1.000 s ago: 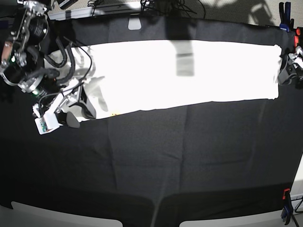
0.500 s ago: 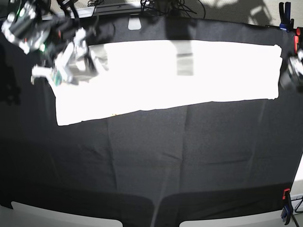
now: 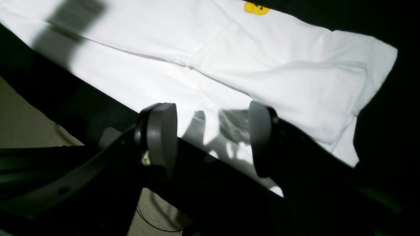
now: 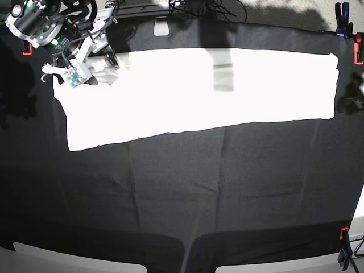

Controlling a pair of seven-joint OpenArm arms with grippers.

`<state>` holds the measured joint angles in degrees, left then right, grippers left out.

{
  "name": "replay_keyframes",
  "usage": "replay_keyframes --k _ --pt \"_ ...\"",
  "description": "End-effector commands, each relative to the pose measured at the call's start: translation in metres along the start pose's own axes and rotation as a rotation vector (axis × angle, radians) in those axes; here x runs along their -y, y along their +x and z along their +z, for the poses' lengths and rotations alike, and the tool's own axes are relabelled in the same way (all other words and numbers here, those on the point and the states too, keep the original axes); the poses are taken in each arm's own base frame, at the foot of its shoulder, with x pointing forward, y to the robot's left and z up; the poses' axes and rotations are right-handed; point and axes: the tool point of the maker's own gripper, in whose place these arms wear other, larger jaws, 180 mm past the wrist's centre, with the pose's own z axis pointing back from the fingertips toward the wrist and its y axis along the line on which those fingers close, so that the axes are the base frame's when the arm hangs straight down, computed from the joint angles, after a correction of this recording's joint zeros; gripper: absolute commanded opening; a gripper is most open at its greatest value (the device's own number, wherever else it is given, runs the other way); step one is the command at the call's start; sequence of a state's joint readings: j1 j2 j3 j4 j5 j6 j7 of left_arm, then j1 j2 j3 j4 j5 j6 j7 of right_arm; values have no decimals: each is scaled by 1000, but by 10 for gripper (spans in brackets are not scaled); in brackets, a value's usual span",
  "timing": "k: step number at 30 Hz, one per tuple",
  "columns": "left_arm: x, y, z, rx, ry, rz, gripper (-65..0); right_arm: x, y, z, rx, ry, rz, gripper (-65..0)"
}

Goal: Layout the t-shirt on the table in an organized manner, then fold the t-shirt properly
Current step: 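Move the left gripper to the strip's end and grasp it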

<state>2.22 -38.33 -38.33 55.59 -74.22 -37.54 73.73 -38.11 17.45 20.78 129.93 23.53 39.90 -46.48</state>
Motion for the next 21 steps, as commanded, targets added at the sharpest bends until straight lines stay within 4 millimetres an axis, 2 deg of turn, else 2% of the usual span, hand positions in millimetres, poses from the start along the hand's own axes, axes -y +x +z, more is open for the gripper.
replay_keyframes --k 1,10,11,13,21 --pt "3 18 9 23 7 -41 -338 0 7 3 26 1 14 -314" --pt "-5 20 13 10 52 -103 -332 0 8 3 29 0 15 -314" --pt "-5 20 12 10 52 -102 -303 0 8 3 29 0 15 -314" --pt "-5 20 13 10 52 -102 -189 0 8 3 29 0 15 -314" --pt "0 23 12 34 24 -93 -195 0 8 3 29 0 15 -314"
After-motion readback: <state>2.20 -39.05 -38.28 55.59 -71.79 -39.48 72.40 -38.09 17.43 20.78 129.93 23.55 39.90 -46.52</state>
